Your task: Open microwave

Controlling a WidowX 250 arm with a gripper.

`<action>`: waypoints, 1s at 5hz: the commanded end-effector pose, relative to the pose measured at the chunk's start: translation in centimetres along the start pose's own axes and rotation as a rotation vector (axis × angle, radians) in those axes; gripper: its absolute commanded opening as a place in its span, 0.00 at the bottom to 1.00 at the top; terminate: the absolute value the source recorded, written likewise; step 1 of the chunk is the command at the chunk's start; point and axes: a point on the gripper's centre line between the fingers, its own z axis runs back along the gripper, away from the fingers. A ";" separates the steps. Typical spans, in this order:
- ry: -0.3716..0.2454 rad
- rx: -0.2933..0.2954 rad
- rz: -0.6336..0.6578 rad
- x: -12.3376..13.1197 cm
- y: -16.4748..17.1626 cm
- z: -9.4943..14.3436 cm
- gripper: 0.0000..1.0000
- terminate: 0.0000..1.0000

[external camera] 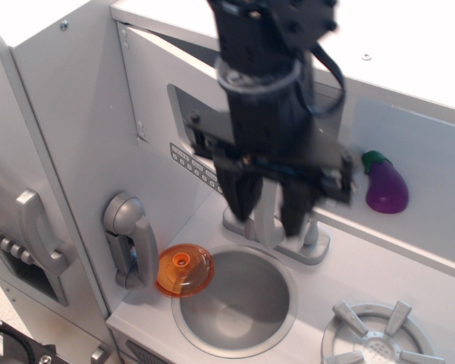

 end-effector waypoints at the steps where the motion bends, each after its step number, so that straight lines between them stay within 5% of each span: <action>1: 0.121 0.000 -0.088 -0.9 -6.0 -1.3 1.00 0.00; 3: 0.006 -0.005 -0.070 4.8 -10.0 -1.8 1.00 0.00; 5: -0.060 -0.043 0.056 10.1 -5.8 0.5 1.00 0.00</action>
